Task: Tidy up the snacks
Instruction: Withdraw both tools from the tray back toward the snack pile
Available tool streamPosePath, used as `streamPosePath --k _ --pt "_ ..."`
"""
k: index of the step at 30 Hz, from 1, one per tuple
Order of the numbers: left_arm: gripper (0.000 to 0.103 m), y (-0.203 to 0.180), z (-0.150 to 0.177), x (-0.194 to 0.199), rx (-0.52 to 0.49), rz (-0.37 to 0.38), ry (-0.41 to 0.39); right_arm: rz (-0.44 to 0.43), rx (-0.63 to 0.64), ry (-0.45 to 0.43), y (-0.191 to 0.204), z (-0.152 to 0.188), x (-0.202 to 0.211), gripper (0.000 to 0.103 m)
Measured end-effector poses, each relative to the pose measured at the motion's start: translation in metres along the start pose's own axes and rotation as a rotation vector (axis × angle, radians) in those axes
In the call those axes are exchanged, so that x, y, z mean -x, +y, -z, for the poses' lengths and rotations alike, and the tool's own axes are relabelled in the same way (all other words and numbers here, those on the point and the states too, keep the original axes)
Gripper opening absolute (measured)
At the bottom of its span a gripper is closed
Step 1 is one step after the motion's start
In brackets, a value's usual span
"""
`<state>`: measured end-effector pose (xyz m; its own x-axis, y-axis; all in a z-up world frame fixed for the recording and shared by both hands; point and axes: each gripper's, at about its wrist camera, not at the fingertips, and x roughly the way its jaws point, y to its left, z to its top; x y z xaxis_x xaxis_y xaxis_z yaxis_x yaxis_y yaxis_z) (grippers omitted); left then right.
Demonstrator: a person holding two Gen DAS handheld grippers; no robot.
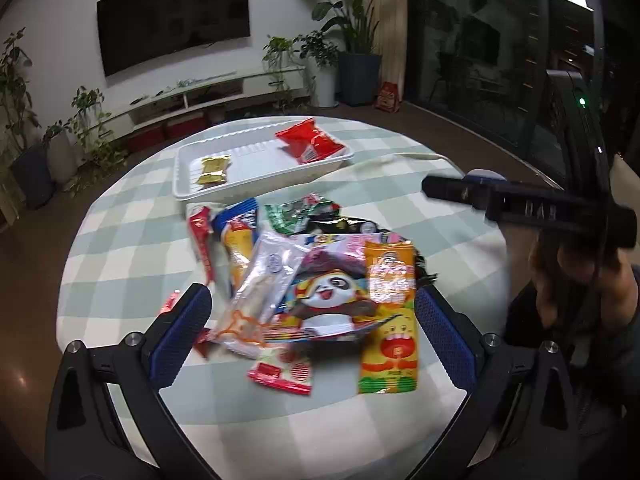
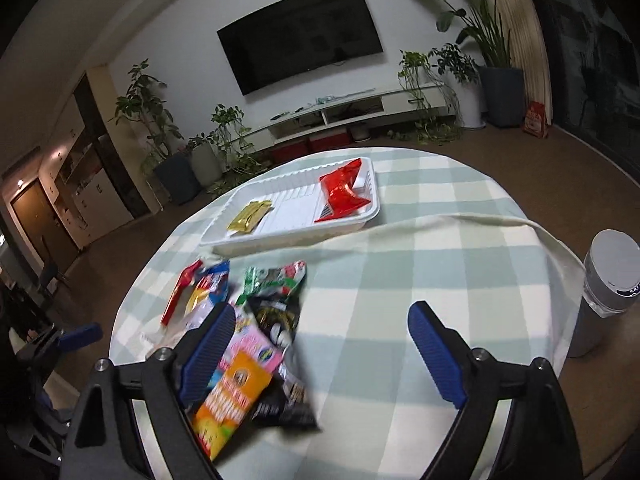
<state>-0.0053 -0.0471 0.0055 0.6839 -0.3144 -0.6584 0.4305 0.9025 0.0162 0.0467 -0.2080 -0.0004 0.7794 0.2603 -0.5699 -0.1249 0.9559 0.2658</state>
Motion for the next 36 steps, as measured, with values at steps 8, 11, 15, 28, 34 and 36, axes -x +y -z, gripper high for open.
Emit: streamPosePath --k 8,11,15,28,34,36 --pt "0.103 -0.009 0.0 -0.035 -0.026 -0.019 0.07 -0.002 0.007 0.026 0.005 0.028 0.009 0.09" --pt "0.102 -0.006 -0.002 -0.044 -0.017 -0.02 0.078 -0.005 -0.002 0.025 0.004 0.034 0.012 0.09" --pt "0.091 -0.001 -0.006 -0.052 -0.01 0.0 0.09 -0.009 -0.002 0.043 0.004 0.035 0.009 0.09" --pt "0.072 0.005 -0.002 -0.06 0.042 0.043 0.098 -0.028 0.015 0.112 0.017 0.052 0.009 0.085" --pt "0.066 0.007 0.001 -0.059 0.047 0.066 0.094 -0.039 0.034 0.13 0.026 0.059 0.009 0.082" --pt "0.063 0.008 0.001 -0.057 0.054 0.073 0.085 -0.034 0.036 0.136 0.027 0.06 0.009 0.082"
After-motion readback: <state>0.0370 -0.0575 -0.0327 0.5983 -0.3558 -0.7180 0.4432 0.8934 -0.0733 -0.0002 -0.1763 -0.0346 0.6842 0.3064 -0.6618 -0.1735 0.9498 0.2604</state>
